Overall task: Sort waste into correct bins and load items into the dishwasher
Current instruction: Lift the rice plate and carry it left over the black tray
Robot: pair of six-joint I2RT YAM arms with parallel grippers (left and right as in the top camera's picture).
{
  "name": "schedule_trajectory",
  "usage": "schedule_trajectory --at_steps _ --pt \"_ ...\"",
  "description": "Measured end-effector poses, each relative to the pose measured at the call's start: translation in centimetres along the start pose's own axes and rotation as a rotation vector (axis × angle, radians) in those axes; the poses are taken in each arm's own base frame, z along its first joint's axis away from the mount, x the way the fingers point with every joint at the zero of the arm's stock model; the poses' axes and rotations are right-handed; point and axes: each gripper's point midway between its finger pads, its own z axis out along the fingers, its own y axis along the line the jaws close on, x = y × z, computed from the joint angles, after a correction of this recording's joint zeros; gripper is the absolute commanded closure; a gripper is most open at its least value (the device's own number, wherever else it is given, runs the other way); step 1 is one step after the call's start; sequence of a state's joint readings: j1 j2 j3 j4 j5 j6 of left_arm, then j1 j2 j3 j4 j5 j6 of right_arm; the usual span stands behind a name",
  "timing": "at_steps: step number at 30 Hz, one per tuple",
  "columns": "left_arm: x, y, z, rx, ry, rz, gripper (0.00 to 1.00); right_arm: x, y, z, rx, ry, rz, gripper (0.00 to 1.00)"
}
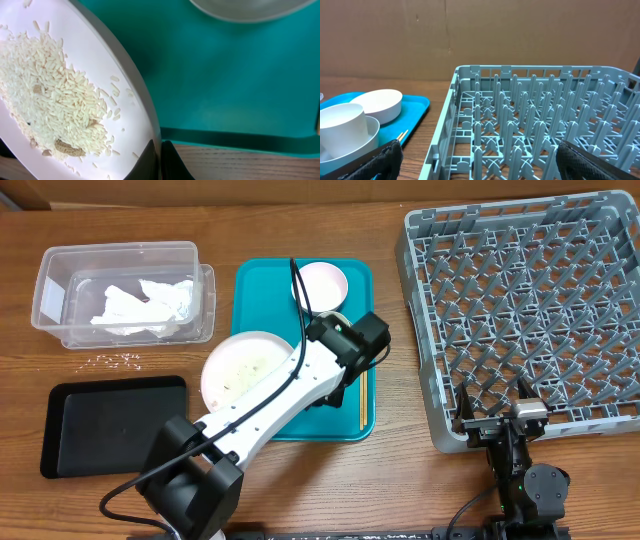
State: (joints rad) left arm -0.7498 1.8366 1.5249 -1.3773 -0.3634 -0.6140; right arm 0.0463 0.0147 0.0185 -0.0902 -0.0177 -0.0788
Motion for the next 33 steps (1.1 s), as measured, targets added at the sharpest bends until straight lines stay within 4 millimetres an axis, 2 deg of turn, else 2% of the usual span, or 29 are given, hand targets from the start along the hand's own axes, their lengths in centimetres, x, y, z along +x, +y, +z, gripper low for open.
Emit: schedule_trajectory --at_steps 5,11,17,21,33 --pt "-1.7 1.9 -2.0 -0.017 -0.035 -0.09 0.96 0.0 0.0 0.0 0.0 0.0 0.0 0.0" --pt "-2.4 5.7 -2.3 -0.051 0.004 -0.222 0.96 0.0 0.0 0.0 0.0 0.0 0.0 0.0" --pt "-1.7 11.1 -1.0 -0.124 0.103 -0.421 0.96 0.0 0.0 0.0 0.0 0.0 0.0 0.0" --pt "-1.5 13.9 0.1 -0.141 0.148 -0.563 0.96 0.0 0.0 0.0 0.0 0.0 0.0 0.0" --pt "-0.4 19.3 2.6 -0.09 0.278 -0.835 0.96 0.0 0.0 0.0 0.0 0.0 0.0 0.0"
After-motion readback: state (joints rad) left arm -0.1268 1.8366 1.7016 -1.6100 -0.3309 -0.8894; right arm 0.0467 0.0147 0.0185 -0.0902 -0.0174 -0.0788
